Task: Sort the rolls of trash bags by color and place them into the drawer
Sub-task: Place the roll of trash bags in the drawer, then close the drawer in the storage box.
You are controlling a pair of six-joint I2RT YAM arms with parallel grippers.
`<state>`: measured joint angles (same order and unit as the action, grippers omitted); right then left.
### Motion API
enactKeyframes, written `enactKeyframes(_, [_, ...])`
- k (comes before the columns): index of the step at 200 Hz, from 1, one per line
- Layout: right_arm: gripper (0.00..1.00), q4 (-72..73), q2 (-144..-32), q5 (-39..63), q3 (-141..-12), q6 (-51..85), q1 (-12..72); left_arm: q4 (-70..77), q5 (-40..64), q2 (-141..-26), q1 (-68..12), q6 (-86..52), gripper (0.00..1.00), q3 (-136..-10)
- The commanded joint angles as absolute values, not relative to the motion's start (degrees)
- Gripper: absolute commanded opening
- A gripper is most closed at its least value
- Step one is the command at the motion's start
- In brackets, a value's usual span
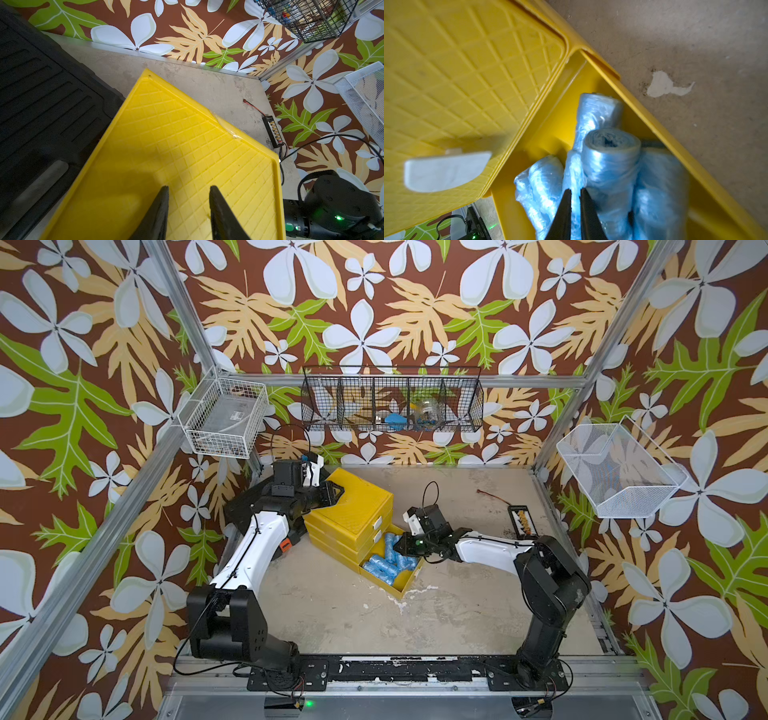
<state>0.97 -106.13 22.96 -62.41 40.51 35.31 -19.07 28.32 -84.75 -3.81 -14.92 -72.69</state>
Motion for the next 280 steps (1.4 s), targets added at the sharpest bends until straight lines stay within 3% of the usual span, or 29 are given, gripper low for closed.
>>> enactKeyframes(1, [0.14, -0.7, -108.0, 19.9, -63.3, 41.2, 35.2, -21.1, 27.8, -84.9, -3.7, -15.1, 0.37, -72.4])
enactKeyframes(45, [0.15, 1.3, -106.2, 21.0, -64.1, 40.7, 35.4, -21.4, 27.5, -84.7, -3.8, -14.7, 0.37, -72.4])
enactKeyframes(108, [0.22, -2.8, -93.0, 19.6, -63.4, 36.3, 35.4, -21.4, 27.6, -84.8, -3.8, -14.8, 0.37, -72.5])
enactKeyframes(200, [0.16, -6.8, -75.5, 12.5, -39.5, 29.1, 34.9, -21.6, 27.5, -84.4, -3.8, -14.8, 0.37, -72.6])
enactKeyframes(280, [0.16, 1.2, -83.3, 15.4, -37.4, 30.3, 34.9, -21.9, 27.6, -84.0, -3.8, -14.9, 0.37, -72.7])
